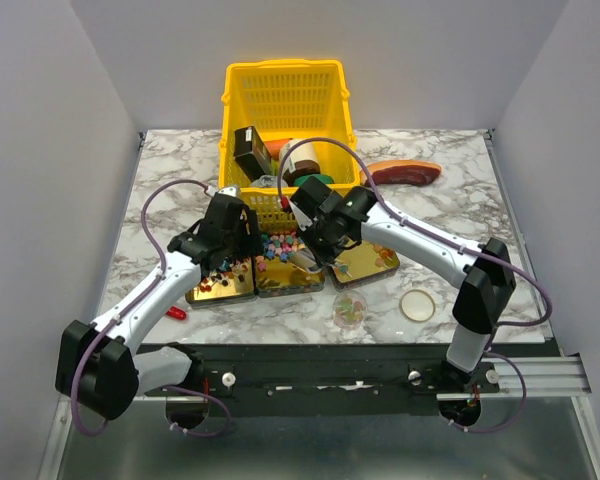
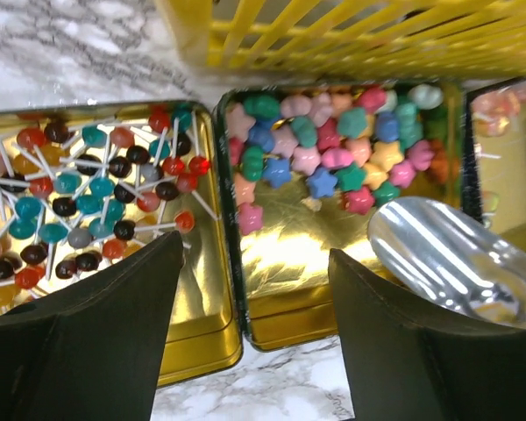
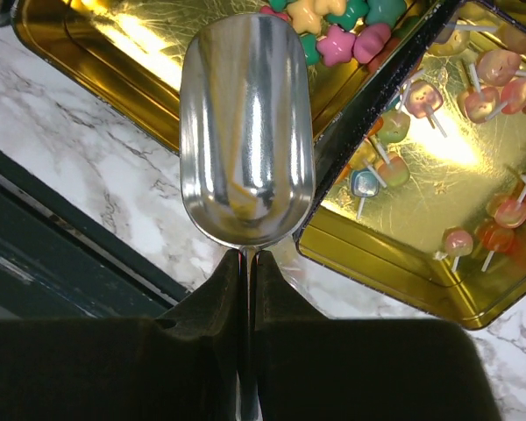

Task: Pack the candies
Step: Scoop the fake candies from the storage box.

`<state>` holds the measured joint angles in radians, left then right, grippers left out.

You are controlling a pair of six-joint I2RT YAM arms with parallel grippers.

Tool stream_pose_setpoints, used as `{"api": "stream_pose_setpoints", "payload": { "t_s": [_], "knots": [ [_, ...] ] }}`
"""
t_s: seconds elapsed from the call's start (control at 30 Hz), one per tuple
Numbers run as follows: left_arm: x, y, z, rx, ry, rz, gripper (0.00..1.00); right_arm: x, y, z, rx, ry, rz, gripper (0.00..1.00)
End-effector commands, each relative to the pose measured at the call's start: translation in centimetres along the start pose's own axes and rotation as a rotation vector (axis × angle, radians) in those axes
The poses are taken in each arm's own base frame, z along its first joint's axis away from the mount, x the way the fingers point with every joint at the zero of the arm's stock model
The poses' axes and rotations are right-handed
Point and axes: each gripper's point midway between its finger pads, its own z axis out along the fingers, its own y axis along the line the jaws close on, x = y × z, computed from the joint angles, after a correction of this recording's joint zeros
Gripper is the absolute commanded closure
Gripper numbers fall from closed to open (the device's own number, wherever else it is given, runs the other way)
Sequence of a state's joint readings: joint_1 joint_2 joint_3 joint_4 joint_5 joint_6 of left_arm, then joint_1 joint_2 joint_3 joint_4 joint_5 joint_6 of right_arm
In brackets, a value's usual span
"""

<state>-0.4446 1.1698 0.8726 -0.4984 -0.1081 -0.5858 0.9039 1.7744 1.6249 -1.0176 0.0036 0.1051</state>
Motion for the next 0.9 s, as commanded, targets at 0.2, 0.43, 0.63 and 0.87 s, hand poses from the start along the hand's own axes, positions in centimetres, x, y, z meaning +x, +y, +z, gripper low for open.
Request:
{"api": "stream_pose_setpoints", "payload": {
  "t_s": [0.2,0.43,0.63,0.87],
  "knots": [
    [3.6,2.5,2.2,-0.108,0.139,-0.037,0.27,1.0,-1.0,0.8,0.034,0.086,-0.155,0.99],
    [3.5,3.2,2.2,-0.144,0.132,-0.046,0.29,1.3,-1.3,2.5,0.085,0.129,-0.201,0.99],
    [4.4,3.8,2.5,-0.160,0.160,-0.054,0.32,1.0,-2.1,3.9,0.147,0.131,-0.222,0.99],
    [5.0,4.3,2.8,-0.189,0.190,-0.056,0.39,1.0,-3.2,4.8,0.220,0.133,-0.223,0.99]
  ]
}}
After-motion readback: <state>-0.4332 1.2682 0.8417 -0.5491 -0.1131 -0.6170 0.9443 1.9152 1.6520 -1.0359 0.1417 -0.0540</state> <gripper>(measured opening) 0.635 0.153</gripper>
